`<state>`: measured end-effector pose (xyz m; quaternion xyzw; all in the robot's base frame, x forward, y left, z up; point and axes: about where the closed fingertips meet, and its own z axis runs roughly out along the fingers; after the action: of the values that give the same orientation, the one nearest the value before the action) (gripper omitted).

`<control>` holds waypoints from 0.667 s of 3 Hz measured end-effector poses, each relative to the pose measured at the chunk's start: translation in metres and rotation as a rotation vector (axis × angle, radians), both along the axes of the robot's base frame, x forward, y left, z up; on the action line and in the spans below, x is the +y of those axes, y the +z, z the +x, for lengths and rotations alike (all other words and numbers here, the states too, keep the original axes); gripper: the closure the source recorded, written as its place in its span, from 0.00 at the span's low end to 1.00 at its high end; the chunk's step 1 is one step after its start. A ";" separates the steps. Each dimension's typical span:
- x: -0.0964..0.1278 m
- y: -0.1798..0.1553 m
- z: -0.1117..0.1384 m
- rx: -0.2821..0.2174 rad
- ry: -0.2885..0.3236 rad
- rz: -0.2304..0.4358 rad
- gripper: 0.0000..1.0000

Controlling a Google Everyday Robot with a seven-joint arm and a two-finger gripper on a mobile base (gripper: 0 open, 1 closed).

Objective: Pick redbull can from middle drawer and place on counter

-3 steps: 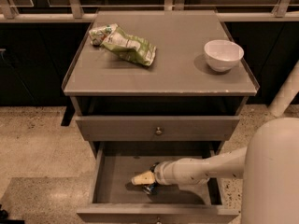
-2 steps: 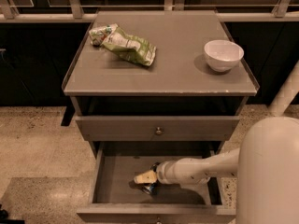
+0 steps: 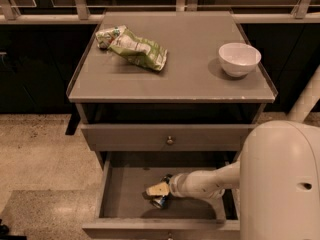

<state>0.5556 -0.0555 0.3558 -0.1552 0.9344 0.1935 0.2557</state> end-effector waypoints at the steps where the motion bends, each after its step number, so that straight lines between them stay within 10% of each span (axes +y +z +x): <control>1: 0.000 0.000 0.000 0.000 0.000 0.000 0.14; 2: 0.000 0.000 0.000 0.000 0.000 0.000 0.34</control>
Offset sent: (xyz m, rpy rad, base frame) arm 0.0000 -0.0001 -0.0001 -0.0002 0.0000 -0.0002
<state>0.5556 -0.0555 0.3557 -0.1552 0.9344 0.1934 0.2557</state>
